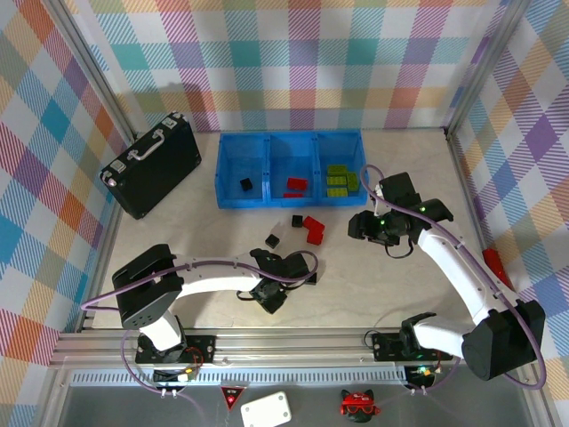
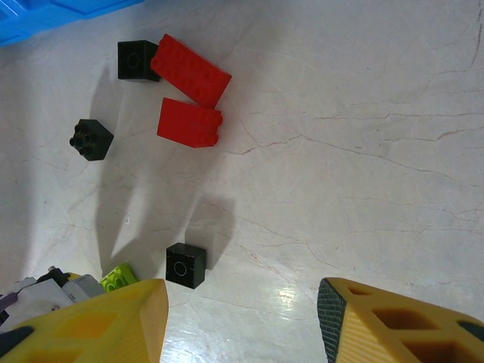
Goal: Sort the legos into containers by color
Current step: Pick up the lego from the middle-left of the table, then place the lego in the container.
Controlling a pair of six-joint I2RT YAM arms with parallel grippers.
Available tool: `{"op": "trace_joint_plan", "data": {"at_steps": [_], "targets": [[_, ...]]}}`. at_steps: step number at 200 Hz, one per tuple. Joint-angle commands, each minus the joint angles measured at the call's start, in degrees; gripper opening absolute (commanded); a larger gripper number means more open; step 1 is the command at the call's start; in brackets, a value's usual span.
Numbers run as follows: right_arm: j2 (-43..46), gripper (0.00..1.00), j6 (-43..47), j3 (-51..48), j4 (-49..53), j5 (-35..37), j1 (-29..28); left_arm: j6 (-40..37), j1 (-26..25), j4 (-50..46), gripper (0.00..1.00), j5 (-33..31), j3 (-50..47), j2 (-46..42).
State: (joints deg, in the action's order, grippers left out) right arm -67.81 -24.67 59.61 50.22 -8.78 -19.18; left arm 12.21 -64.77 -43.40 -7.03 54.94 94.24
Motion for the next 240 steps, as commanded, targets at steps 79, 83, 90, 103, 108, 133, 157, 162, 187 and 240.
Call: {"op": "trace_joint_plan", "data": {"at_steps": [79, 83, 90, 103, 108, 133, 157, 162, 187, 240], "targets": [[4.17, 0.55, -7.00, -6.07, -4.36, -16.17, -0.21, -1.92, -0.71, 2.90, 0.32, -1.69, 1.57, -8.15], [4.25, 0.55, -7.50, -6.48, -4.91, -17.24, -0.26, -2.19, -0.71, 3.31, 0.32, -1.64, 1.56, -8.72], [4.31, 0.55, -8.17, -7.13, -5.78, -19.35, -0.24, -2.66, -0.71, 4.02, 0.31, -1.45, 1.57, -9.66], [4.10, 0.54, -9.38, -8.41, -7.73, -23.83, -0.16, -3.44, -0.71, 4.98, 0.31, -1.21, 1.73, -11.13], [4.09, 0.54, -9.86, -8.87, -8.71, -25.51, -0.20, -3.73, -0.71, 5.28, 0.31, -1.14, 1.77, -11.61], [3.84, 0.52, -12.06, -12.10, -14.37, -32.53, -0.25, -5.31, -0.71, 7.08, 0.31, -0.27, 2.36, -13.63], [2.49, 0.51, -11.91, -13.59, -16.73, -36.96, -0.29, -6.62, -0.71, 7.89, 0.29, 1.54, 3.22, -14.39], [2.07, 0.51, -11.77, -13.70, -17.14, -37.92, -0.41, -6.79, -0.71, 7.82, 0.29, 1.96, 3.61, -14.43], [0.37, 0.51, -11.31, -14.05, -18.53, -40.63, -2.16, -7.20, -0.70, 7.89, 0.29, 3.32, 4.80, -13.92], [-3.37, 0.51, -12.06, -14.39, -20.86, -40.01, -9.06, -7.23, -0.71, 9.46, 0.28, 2.36, 4.59, -15.38]]}}
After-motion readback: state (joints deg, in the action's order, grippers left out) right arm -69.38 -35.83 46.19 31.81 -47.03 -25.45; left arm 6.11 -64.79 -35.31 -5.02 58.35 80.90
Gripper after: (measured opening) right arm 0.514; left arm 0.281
